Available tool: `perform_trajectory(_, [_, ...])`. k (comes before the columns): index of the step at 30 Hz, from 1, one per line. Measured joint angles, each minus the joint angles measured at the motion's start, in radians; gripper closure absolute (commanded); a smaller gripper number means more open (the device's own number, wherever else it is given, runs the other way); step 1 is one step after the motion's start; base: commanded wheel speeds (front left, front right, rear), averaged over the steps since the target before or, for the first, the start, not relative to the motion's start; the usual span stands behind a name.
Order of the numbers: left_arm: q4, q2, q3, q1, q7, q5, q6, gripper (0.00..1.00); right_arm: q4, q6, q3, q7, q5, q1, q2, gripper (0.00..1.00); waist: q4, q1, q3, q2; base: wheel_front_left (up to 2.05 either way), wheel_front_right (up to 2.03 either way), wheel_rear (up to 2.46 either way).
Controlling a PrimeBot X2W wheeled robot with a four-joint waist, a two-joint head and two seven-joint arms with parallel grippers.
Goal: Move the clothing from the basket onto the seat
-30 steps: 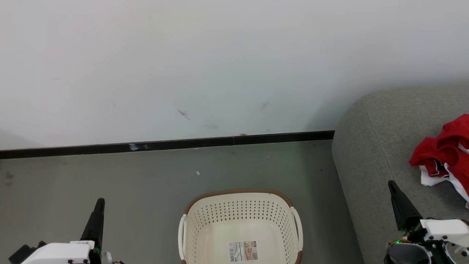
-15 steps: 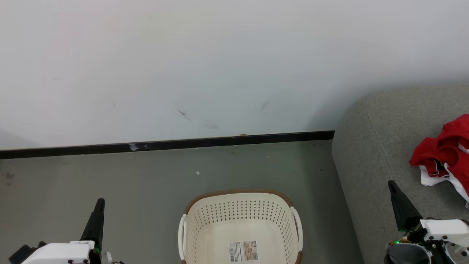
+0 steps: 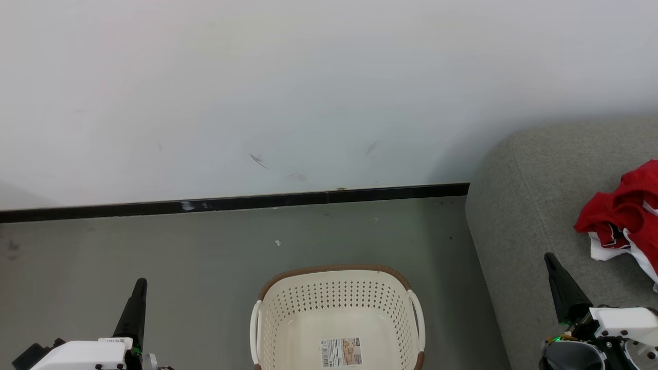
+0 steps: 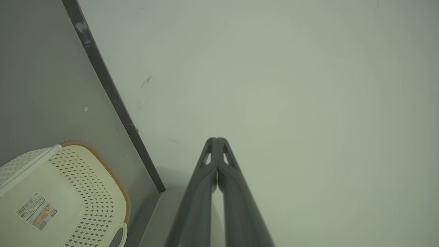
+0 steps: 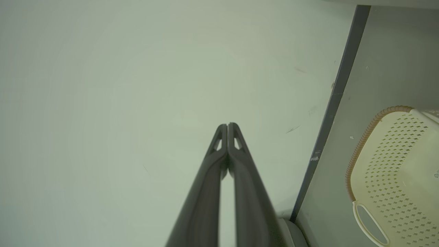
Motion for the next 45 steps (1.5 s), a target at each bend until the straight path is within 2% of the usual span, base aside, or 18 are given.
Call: perform_trajectory(45, [0.002,0.000,0.000,0.000,0.000,0.000,-0.007,1.00,0.000,0.000,0.001,0.000,0.000,0.000,-0.001,1.00,0.000,0.0000,0.000,0.0000,0.00,0.00,0.00])
